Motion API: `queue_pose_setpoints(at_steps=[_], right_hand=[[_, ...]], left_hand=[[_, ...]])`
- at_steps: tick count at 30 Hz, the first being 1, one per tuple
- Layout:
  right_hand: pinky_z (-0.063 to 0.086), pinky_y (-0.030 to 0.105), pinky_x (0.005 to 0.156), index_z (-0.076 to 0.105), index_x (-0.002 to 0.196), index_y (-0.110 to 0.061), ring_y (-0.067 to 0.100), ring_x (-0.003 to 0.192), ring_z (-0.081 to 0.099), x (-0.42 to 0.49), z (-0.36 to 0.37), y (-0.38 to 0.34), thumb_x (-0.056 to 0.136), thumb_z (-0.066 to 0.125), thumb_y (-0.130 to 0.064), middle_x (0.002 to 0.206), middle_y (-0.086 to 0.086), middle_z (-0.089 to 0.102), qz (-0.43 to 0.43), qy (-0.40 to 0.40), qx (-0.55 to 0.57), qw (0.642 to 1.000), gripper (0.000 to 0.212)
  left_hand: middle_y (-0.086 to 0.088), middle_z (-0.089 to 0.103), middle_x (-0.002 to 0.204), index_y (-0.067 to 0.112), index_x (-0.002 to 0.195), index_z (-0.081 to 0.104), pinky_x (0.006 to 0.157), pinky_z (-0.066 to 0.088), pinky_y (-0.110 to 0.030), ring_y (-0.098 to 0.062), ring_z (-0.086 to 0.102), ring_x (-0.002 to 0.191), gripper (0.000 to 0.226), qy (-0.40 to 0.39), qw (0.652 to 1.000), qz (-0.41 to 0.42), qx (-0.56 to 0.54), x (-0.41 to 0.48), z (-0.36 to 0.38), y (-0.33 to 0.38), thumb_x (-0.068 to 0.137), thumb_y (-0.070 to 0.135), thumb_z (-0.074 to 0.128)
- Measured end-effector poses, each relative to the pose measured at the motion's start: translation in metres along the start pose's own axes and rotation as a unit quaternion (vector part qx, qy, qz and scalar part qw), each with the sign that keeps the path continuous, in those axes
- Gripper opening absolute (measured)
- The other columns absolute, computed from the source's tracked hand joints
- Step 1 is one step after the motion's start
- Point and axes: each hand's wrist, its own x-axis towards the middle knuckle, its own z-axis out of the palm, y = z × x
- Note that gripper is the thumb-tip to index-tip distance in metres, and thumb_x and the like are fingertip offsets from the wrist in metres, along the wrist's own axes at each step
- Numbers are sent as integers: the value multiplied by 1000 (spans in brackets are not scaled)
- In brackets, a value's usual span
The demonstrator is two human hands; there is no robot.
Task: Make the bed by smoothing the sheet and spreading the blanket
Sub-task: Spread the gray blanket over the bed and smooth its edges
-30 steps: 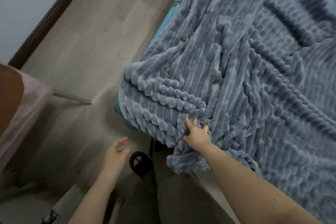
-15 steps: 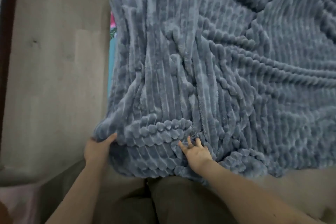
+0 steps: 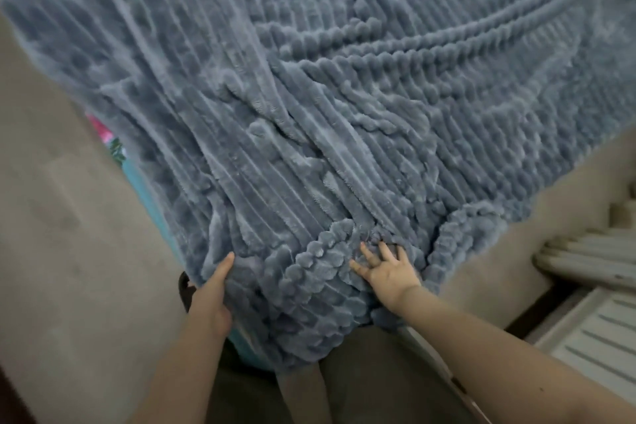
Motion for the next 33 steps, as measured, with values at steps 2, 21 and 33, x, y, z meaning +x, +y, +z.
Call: queue_pose_setpoints(at_steps=[2, 21, 33], right_hand=[[-5, 64, 113, -9, 151, -37, 38, 145, -17, -5, 8, -14, 99, 41, -19, 159, 1, -22, 43, 21, 39, 998, 74], [51, 43, 94, 55, 130, -13, 26, 107, 62, -6, 43, -219, 87, 70, -30, 122, 6, 64, 327, 190, 926, 16, 49], [29, 29, 59, 30, 64, -22, 12, 61, 31, -86, 80, -142, 86, 51, -1, 65, 0, 31, 454, 407, 791, 41, 37]], left_hand=[[-13, 62, 129, 15, 132, 57, 108, 40, -48, -33, 58, 118, 59, -73, 995, -18, 61, -6, -4, 17, 81, 44, 69], [3, 71, 112, 23, 119, 63, 76, 48, -25, -11, 64, 100, 36, -59, 930, 78, 356, -5, -53, 93, 84, 30, 68], [-8, 65, 126, 16, 119, 67, 96, 46, -41, -23, 63, 115, 36, -256, 943, 81, 194, -76, 11, 132, 91, 33, 51]])
